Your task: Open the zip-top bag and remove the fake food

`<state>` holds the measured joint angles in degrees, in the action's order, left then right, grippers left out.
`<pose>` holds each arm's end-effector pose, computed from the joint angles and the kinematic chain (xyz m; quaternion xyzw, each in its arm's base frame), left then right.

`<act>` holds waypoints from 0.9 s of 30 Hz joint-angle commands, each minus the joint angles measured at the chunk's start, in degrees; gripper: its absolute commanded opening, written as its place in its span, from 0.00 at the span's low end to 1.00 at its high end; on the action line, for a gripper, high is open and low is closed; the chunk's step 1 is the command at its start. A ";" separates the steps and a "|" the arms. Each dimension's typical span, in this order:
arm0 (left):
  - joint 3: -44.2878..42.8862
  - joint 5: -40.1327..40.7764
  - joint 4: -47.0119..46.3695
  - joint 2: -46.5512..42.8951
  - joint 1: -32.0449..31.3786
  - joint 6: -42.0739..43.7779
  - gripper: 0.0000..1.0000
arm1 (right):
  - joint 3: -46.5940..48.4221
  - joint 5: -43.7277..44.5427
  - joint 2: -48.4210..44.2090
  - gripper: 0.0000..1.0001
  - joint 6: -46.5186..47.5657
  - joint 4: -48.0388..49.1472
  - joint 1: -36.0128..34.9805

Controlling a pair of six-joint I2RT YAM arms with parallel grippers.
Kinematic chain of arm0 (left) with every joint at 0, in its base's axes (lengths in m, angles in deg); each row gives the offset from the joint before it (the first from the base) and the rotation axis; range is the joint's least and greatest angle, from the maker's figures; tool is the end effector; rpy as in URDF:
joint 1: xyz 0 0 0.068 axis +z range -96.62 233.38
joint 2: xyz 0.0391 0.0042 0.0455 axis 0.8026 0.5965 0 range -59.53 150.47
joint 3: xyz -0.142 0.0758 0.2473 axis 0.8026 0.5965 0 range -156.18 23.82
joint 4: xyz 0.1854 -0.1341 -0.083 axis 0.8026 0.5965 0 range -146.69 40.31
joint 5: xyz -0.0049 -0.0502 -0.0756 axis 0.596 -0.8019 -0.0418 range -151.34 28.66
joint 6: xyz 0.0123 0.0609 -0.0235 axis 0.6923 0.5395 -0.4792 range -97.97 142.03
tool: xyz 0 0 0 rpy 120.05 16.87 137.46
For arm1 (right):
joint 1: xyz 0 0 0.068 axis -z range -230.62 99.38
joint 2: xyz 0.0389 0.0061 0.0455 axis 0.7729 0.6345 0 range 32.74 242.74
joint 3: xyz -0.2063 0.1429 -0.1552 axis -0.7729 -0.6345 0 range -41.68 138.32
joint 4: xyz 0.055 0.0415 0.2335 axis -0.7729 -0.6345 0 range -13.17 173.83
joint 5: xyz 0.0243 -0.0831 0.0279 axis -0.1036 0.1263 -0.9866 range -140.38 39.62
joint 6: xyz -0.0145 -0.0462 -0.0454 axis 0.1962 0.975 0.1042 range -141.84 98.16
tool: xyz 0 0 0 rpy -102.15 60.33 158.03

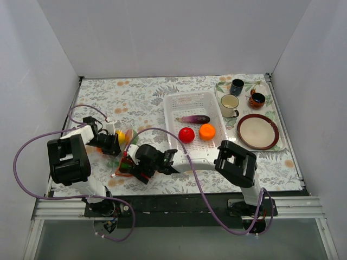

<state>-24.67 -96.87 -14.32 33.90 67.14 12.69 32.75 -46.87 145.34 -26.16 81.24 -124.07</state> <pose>0.2449 0.0286 0.1663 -0.1837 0.9342 -0.3039 0.0341 0.1285 0.4215 0.2036 -0.5051 0.7554 0.2398 0.3417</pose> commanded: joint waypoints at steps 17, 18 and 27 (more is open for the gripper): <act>-6.09 9.43 -6.95 -2.73 2.24 -19.22 0.02 | 0.45 14.06 -15.19 0.01 4.14 -4.17 1.46; -6.26 9.16 -6.43 -2.64 2.24 -19.39 0.02 | 0.36 14.85 -16.17 0.01 4.23 -4.35 2.16; -4.86 9.69 -5.54 -2.64 2.33 -20.01 0.02 | -0.87 20.93 -20.40 0.02 -3.94 -11.47 21.05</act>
<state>-29.31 -87.36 -20.00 33.57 69.19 -6.54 31.20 -30.32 124.77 -24.96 75.81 -111.57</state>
